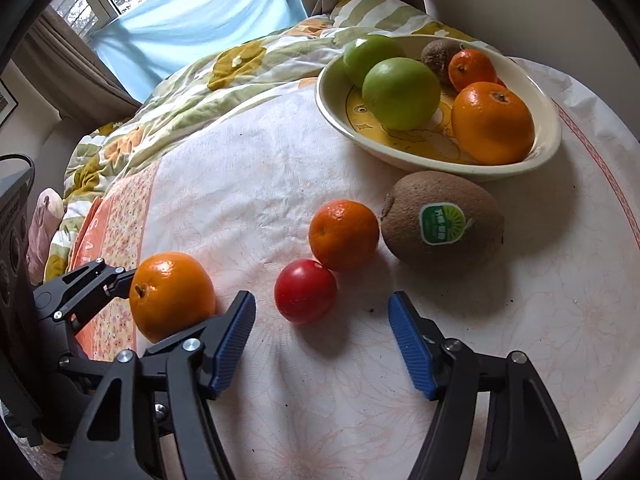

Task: Organize fruits
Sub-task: 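Grasp a red tomato with the right tool while the left tool holds the orange, then carry the orange and tomato over the bowl with both tools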

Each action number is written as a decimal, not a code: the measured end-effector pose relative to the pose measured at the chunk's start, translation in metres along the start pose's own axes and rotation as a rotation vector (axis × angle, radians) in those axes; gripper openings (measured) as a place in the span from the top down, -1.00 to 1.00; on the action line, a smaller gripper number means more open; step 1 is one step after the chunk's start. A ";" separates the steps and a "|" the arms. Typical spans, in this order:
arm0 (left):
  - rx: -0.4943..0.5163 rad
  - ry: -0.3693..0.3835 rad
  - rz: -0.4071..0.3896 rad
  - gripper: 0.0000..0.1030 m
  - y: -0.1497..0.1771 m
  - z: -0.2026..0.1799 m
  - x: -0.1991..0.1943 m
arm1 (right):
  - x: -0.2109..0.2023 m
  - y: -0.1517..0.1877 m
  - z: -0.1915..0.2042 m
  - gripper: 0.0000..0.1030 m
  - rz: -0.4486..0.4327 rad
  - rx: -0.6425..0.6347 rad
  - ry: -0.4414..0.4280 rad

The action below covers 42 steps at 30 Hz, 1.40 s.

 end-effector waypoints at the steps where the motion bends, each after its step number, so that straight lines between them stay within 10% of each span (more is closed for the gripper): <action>1: -0.004 -0.003 0.001 -0.28 0.002 0.001 -0.001 | 0.001 0.000 0.001 -0.19 -0.001 -0.009 0.004; 13: -0.034 -0.030 0.012 -0.28 0.013 0.009 -0.005 | 0.006 0.001 0.011 0.43 -0.017 -0.058 0.047; 42: -0.169 -0.086 -0.089 -0.28 -0.049 -0.025 -0.100 | -0.111 -0.027 -0.008 0.43 -0.115 -0.126 -0.009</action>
Point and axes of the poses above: each gripper's, at about its wrist camera, not at the fingertips, and x roughly the way its jaws point, z to its left, y to its underside, the point moved 1 cm from there along x, roughly the way its jaws point, and after that the axes turned 14 degrees about -y, right-handed, at the moved point
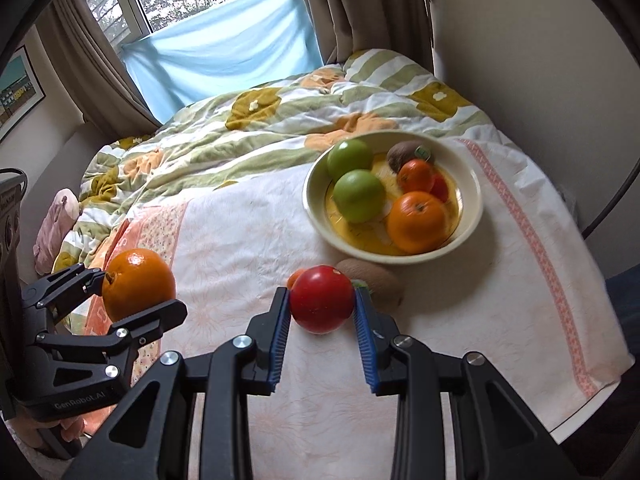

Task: Organize fruits
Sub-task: 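Carry the orange and tomato over the bowl with both tools, then open the left tool to drop the orange while the right tool releases the tomato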

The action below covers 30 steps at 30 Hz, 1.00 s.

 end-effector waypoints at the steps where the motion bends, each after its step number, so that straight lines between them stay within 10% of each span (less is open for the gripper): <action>1: -0.005 0.000 -0.007 -0.28 -0.006 -0.005 -0.002 | -0.005 -0.004 -0.005 0.43 -0.003 -0.005 0.000; 30: -0.088 -0.059 -0.009 -0.28 -0.152 -0.105 0.119 | 0.009 -0.107 -0.153 0.43 0.060 -0.117 -0.097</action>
Point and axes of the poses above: each gripper's, at about its wrist camera, not at the fingertips, and x roughly the way its jaws point, z to its left, y to its underside, the point moved 1 cm from there along x, roughly the way its jaws point, and after that the axes turned 14 degrees about -y, right-handed, at the moved point
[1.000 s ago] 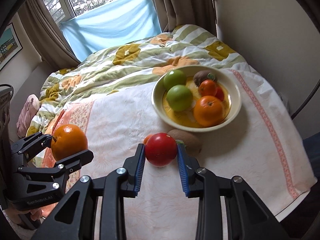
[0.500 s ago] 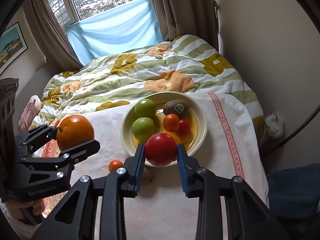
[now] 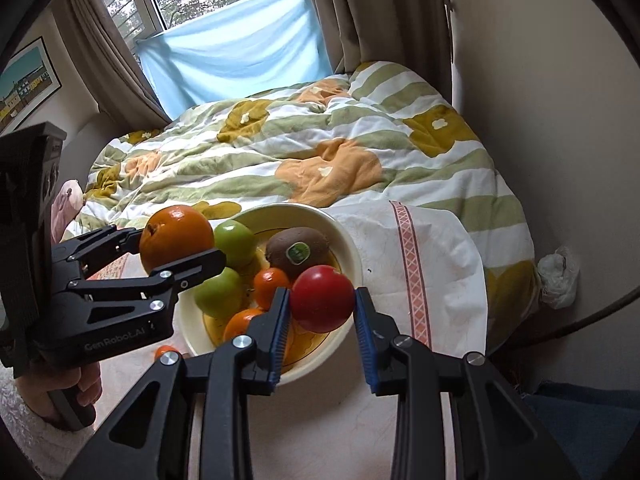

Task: Organize fruits
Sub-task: 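Open the left tool to drop the orange while the right tool releases the tomato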

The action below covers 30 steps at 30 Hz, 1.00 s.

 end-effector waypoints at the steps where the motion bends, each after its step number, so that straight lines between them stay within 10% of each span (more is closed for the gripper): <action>1: 0.001 -0.004 0.007 -0.28 -0.001 -0.001 0.004 | 0.003 -0.001 -0.003 0.43 0.004 0.000 -0.005; 9: -0.010 -0.031 0.090 -0.30 0.002 -0.002 0.034 | 0.019 -0.007 -0.017 0.43 0.024 0.000 -0.036; 13: -0.035 -0.028 0.054 -1.00 0.005 0.003 0.025 | 0.022 -0.007 -0.019 0.43 0.029 0.001 -0.039; 30: -0.109 -0.074 0.046 -1.00 0.037 0.031 -0.030 | 0.029 -0.017 -0.006 0.43 0.056 -0.067 -0.065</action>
Point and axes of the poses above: each gripper's, at about its wrist camera, not at the fingertips, and x roughly the way its jaws point, z to its left, y to its underside, the point moved 1 cm from there along x, roughly the way its jaws point, and after that the axes turned 14 degrees about -y, right-handed, at the moved point
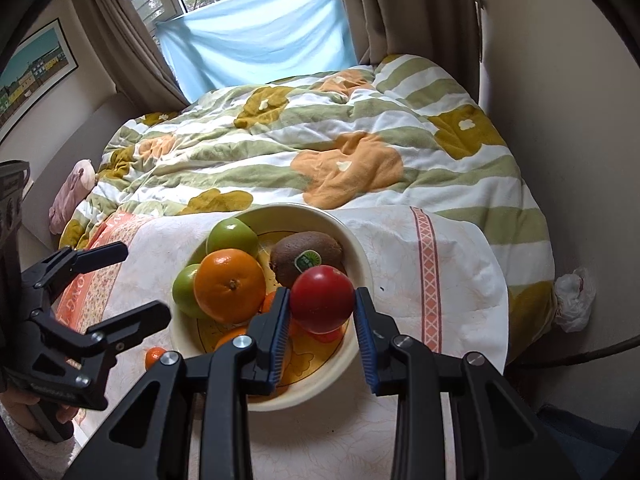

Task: Organize fruits
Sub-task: 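Open the left tool to drop the orange while the right tool releases the tomato, then withdraw both tools toward the last tangerine and kiwi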

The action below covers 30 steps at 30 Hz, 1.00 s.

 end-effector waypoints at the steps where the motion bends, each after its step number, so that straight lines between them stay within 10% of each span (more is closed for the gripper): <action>1: -0.004 -0.004 0.002 -1.00 0.002 0.002 -0.002 | 0.004 -0.002 0.000 0.43 0.006 -0.002 -0.006; 18: -0.043 -0.067 0.054 -1.00 0.027 0.018 -0.001 | 0.047 -0.004 -0.016 0.42 0.073 -0.010 -0.021; 22: -0.038 -0.082 0.064 -1.00 0.033 0.020 -0.001 | 0.045 -0.003 -0.016 -0.87 0.052 -0.019 -0.038; 30: -0.050 -0.096 0.064 -1.00 0.035 0.026 -0.007 | 0.036 -0.003 -0.008 -0.87 0.023 -0.052 -0.048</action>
Point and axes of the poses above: each gripper's, at about its wrist camera, not at the fingertips, and x roughly the way its jaws point, z to its left, y to its underside, the point moved 1 cm from there along x, roughly the way its jaws point, and after that the axes turned 14 degrees about -y, right-handed, at the moved point
